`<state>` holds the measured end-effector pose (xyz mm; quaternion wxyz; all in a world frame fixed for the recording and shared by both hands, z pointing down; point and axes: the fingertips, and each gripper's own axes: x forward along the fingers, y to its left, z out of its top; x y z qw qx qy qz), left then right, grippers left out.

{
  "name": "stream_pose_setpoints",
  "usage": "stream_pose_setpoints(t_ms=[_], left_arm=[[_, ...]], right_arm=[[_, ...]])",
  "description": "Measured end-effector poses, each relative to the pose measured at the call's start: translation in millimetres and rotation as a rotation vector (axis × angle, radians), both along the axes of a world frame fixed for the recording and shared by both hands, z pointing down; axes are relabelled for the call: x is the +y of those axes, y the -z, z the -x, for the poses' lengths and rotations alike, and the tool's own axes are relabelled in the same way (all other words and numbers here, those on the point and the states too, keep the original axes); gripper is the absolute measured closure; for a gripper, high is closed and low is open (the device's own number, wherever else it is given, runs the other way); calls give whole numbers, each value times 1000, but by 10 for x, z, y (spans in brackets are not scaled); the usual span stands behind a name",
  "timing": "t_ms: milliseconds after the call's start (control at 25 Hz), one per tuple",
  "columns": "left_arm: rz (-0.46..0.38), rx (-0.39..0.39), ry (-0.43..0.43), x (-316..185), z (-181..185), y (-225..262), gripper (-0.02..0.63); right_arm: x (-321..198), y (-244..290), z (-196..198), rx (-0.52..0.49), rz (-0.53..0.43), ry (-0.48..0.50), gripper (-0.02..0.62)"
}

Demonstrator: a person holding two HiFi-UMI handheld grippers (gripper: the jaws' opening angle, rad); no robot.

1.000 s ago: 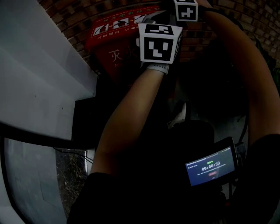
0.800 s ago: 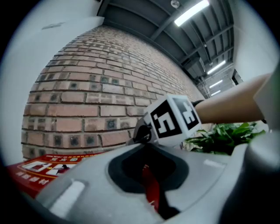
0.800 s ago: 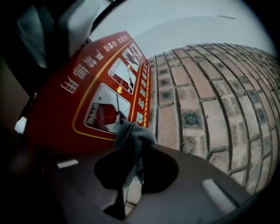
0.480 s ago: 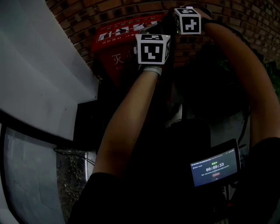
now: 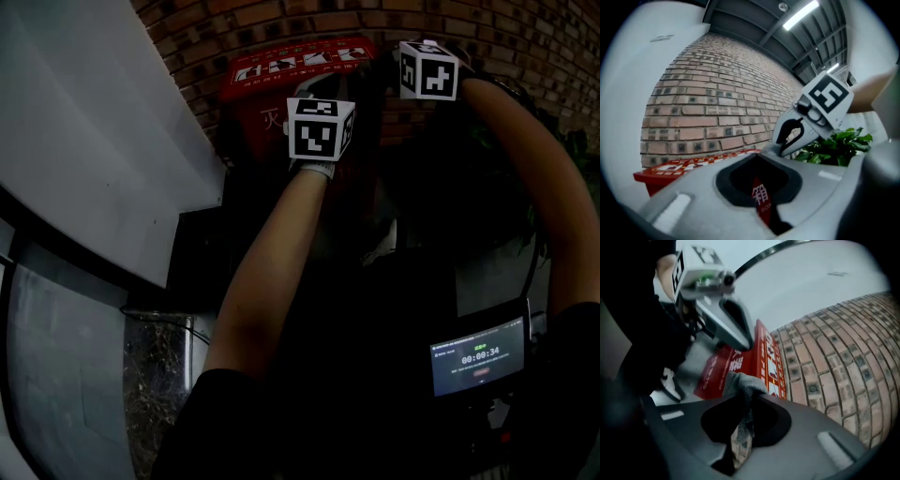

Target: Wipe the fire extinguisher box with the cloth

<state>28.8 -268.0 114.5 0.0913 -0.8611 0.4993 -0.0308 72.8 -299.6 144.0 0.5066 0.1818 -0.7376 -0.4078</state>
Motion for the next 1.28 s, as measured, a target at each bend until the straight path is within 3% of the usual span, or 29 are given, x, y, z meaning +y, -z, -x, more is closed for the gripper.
stream_pose_setpoints(t_ms=[80,320,440,560,920,1120,1280], left_arm=[[-8,20,-31,87,138,-161,604],[-65,124,-193,468,569,-627,604],[-28,162,-220,548,778,-1067,604],[-7,173,-242,579,882,-1505,604],[25,178,-293,453,1013,-2305,604],[28,123,-309,400,1061,-2644,604],[38,182,-305,406,1118,-2770,604]], right_arm=[[205,-14,165,-173,32,30,561],[761,-161,585,-831,208,123,561],[830,-587,678,-1064,338,127,561],[768,-1014,731,-1227,421,102,561],[646,-1847,1027,-1389,455,89,561],[606,-2180,1051,-1375,445,90,561],[694,-2330,1074,-1375,465,109,561]])
